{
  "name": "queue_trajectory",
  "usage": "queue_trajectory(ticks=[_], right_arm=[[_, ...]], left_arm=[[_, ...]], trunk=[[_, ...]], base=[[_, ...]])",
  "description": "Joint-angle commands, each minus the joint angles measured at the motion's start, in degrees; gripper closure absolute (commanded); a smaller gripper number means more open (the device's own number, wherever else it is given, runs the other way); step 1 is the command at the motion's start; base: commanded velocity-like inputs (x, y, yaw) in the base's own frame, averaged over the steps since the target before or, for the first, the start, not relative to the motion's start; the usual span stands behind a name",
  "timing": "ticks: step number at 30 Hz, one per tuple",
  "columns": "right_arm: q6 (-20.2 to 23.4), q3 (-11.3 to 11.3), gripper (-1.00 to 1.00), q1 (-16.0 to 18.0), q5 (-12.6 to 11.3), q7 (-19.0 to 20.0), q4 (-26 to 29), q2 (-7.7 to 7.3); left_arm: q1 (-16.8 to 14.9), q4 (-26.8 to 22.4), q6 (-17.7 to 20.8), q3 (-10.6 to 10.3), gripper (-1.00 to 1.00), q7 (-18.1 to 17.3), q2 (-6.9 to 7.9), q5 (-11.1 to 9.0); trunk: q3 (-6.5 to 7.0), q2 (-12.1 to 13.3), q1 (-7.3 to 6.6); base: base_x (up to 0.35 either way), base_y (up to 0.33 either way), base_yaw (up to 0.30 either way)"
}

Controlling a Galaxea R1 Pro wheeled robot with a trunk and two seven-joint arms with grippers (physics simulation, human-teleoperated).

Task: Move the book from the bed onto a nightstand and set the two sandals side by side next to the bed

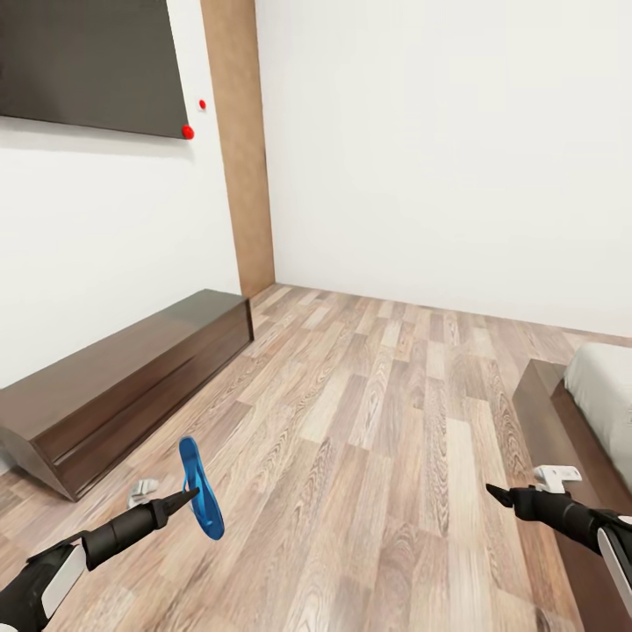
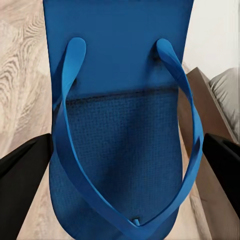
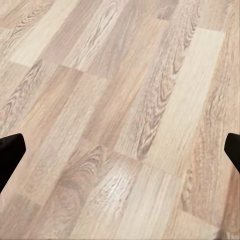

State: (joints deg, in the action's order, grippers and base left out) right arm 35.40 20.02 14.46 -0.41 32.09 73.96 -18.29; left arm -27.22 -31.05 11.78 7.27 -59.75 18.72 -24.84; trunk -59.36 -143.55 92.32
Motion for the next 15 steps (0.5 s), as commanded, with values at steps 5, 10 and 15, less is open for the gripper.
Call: queue_trajectory(ticks=[5,10,15], right_arm=[[0.4,0.0,-1.00,0.0,0.0,0.3,0.0,0.01],[0.4,0.0,-1.00,0.0,0.0,0.2,0.0,0.01],[0.3,-0.1,-1.00,0.0,0.0,0.2,0.0,0.01]], left_arm=[[0.0,0.0,0.6,0.0,1.00,-0.2,0.00,-0.3],[0.0,0.0,0.6,0.0,1.00,-0.2,0.00,-0.3],[0.0,0.0,0.6,0.0,1.00,-0.2,-0.06,-0.2]], trunk=[[1.06,0.0,-0.14],[2.17,0.1,-0.27],[3.28,0.2,-0.40]], base=[[0.000,0.000,0.000],[0.000,0.000,0.000],[0.000,0.000,0.000]])
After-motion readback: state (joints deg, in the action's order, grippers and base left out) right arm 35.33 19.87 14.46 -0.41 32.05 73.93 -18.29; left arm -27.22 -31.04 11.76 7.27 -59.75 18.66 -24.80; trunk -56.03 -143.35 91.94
